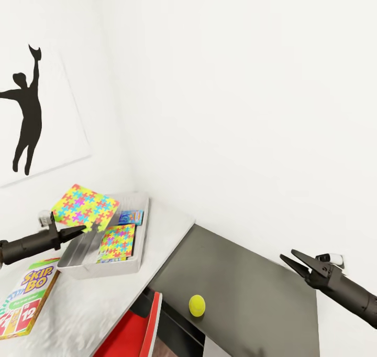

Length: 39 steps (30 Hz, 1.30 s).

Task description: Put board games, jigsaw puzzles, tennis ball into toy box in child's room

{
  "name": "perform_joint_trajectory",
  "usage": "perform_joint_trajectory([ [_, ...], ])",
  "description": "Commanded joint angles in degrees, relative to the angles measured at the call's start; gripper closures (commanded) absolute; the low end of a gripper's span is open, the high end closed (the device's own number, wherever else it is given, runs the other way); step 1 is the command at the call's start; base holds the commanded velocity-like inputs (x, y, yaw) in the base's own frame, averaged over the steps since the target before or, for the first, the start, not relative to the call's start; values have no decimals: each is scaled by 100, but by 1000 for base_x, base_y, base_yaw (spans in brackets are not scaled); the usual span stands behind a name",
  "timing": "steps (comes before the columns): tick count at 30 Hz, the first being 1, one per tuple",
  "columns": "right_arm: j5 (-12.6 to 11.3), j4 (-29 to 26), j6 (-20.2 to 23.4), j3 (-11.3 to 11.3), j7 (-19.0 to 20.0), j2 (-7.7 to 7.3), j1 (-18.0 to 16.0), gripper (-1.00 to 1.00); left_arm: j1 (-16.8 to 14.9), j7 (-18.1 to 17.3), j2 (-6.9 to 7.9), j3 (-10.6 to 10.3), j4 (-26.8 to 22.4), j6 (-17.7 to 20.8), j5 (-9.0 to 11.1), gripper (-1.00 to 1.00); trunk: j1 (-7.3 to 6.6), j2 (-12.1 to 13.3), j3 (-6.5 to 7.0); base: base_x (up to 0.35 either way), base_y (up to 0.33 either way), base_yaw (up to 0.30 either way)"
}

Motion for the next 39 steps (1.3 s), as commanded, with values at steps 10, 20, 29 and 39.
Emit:
perform_joint_trajectory([
  [10, 47, 0, 19, 753, -263, 20, -6, -100, -176, 369, -152, -270, 91, 37, 8, 100, 3, -13, -13, 0, 0, 0],
  [20, 52, 0, 19, 908, -569, 271, -14, -100, -183, 423, -252, -282, 94, 34, 7, 100, 3, -13, -13, 0, 0, 0],
  [29, 53, 0, 19, 870, -558, 294, -15, -100, -401, 1203, -521, -288, 131, 33, 7, 100, 3, -13, -13, 0, 0, 0],
  [39, 45, 0, 19, 685, -540, 289, -15, -100, -918, 2889, -1004, -283, 525, 14, 27, 100, 3, -13, -13, 0, 0, 0],
])
